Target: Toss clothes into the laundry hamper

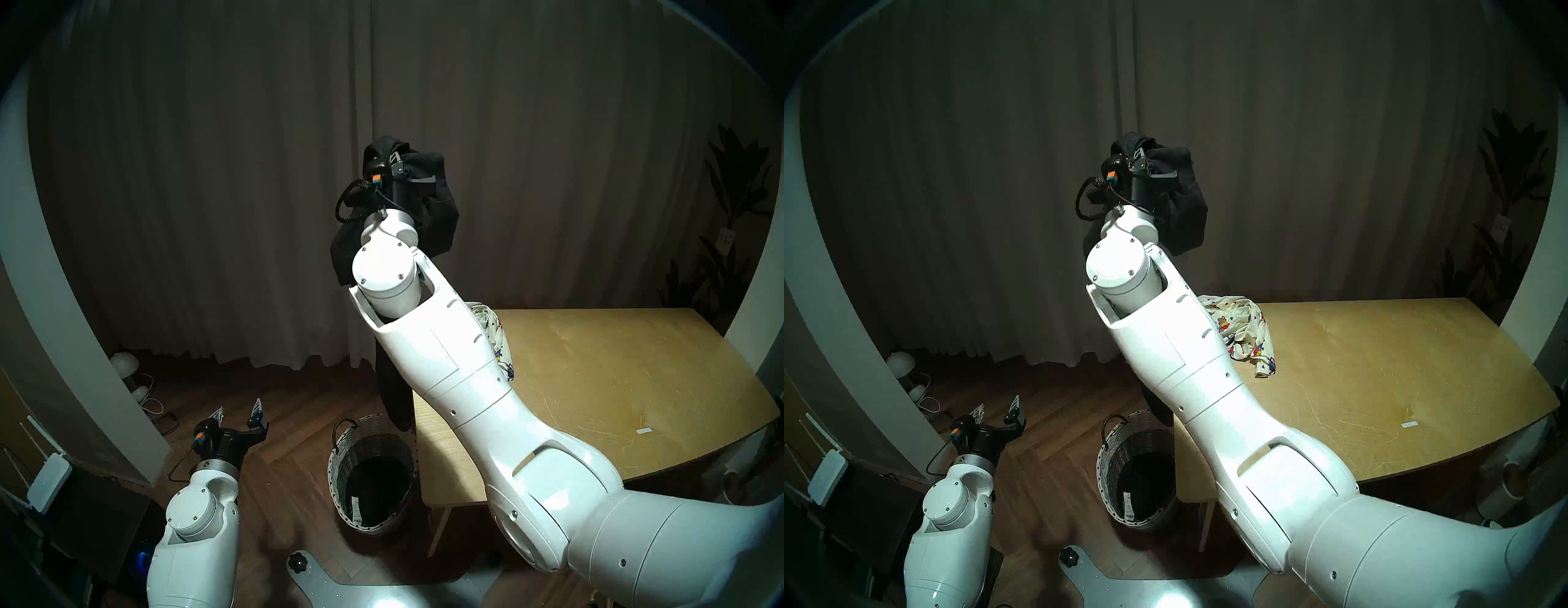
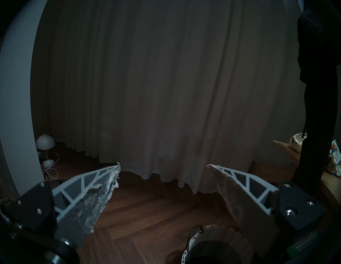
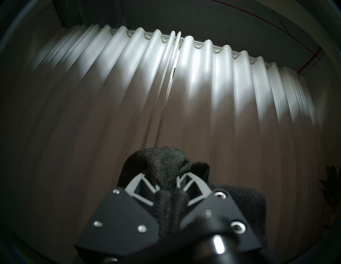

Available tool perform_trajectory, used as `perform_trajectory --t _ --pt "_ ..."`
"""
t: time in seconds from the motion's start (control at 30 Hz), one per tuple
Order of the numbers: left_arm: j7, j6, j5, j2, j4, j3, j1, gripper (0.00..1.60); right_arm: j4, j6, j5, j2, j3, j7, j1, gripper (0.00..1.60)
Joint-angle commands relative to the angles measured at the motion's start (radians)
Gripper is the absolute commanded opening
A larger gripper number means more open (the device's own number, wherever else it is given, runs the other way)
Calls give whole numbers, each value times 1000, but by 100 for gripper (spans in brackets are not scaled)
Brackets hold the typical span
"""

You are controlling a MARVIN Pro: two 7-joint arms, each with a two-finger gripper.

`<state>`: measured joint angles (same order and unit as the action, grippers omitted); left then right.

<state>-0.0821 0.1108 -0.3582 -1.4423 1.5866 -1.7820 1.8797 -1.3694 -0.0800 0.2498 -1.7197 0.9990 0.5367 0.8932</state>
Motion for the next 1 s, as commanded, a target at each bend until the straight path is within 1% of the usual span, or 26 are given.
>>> perform_trajectory --t 0.0,0.03,0.13,0.2,0.3,0.33,0.37,0.4,0.53,0.63,0.7,0.73,0.77,0.87,0.9,0.93,0.97 --pt "-4 23 1 -2 22 -6 21 160 -109 45 13 38 -54 -7 93 0" --pt "-4 25 0 -3 21 -7 25 160 -132 45 14 52 -63 -7 115 0" --pt "-5 30 -3 -5 21 -8 37 160 -166 48 16 86 -78 -5 162 0" --pt "-6 34 -4 -6 21 -10 46 160 -189 44 18 118 -88 -5 199 0" --pt "-8 39 -6 -9 22 -12 58 160 -216 37 16 167 -115 -7 233 0" --pt "-9 42 -7 -10 22 -13 64 160 -237 38 17 186 -126 -8 257 0" --pt "-10 45 -8 -12 23 -13 69 160 -239 37 18 195 -141 -10 263 0" --pt "-12 49 -8 -14 24 -13 74 160 -260 38 18 219 -157 -13 288 0" --pt "-19 72 -11 -23 29 -14 97 160 -298 52 25 265 -232 -28 339 0" --pt "-27 104 -12 -33 30 -16 116 160 -326 60 46 272 -278 -40 377 0" --pt "-33 144 -14 -44 27 -21 129 160 -354 31 68 292 -307 -51 389 0" --pt "-36 160 -15 -46 23 -23 133 160 -343 15 77 288 -316 -52 384 0" --pt "-37 185 -15 -52 16 -27 138 160 -308 -8 88 274 -325 -48 372 0" --pt "-39 214 -22 -61 5 -37 150 160 -187 -19 111 225 -337 -26 338 0" --pt "-38 220 -25 -63 5 -41 156 160 -159 -19 114 223 -336 -24 331 0" --pt "-39 225 -27 -64 4 -45 161 160 -161 -36 107 230 -331 -31 334 0" --pt "-38 228 -29 -66 3 -49 166 160 -141 -34 100 233 -322 -32 332 0"
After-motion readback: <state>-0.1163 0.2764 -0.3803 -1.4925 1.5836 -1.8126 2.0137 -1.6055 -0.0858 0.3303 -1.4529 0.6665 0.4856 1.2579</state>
